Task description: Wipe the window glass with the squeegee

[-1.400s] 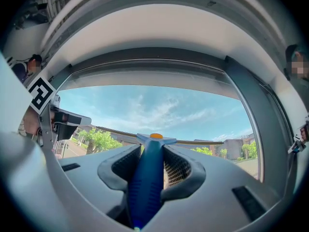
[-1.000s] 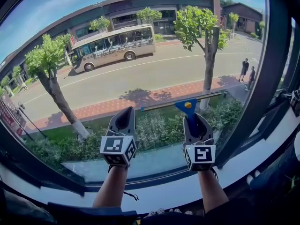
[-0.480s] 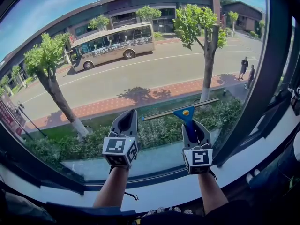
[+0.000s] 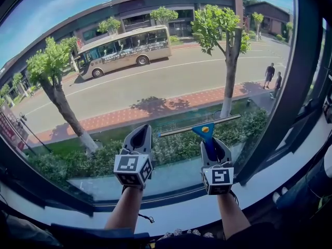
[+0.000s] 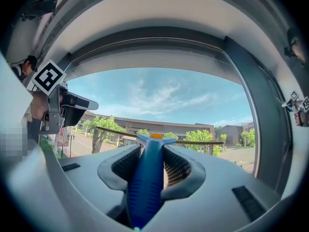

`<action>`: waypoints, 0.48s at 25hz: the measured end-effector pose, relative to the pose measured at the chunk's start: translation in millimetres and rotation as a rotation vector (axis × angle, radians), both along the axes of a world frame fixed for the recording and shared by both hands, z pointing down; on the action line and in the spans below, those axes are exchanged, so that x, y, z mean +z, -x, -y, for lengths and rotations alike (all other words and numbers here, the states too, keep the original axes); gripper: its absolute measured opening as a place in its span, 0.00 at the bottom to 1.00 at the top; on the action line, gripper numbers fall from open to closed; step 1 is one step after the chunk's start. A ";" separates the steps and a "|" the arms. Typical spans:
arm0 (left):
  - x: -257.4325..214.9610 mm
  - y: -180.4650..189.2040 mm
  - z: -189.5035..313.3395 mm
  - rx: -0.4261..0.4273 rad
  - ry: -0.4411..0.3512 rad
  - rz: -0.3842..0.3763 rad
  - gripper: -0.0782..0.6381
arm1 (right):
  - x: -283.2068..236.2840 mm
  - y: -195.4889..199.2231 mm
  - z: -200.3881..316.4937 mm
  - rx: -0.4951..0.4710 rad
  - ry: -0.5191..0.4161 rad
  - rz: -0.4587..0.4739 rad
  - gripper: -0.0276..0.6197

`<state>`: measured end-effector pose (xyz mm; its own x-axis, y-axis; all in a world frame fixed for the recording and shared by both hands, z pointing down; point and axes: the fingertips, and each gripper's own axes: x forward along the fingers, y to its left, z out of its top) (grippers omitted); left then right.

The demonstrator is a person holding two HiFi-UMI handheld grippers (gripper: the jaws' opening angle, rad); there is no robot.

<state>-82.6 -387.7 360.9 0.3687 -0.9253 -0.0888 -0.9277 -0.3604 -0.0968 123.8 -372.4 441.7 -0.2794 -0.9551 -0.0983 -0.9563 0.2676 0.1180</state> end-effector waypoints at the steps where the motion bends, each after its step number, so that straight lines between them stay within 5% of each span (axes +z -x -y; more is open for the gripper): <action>1: 1.5 2.1 -0.3 -0.002 0.002 -0.003 0.11 | 0.7 1.0 -0.8 -0.001 0.008 -0.005 0.26; 12: -7.7 19.5 -11.8 -0.003 -0.012 -0.016 0.11 | -9.4 5.5 -8.3 -0.005 0.009 0.008 0.26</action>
<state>-102.1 -375.9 353.2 0.3640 -0.9254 -0.1055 -0.9305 -0.3562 -0.0858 118.3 -364.1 432.3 -0.2831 -0.9547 -0.0921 -0.9559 0.2731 0.1080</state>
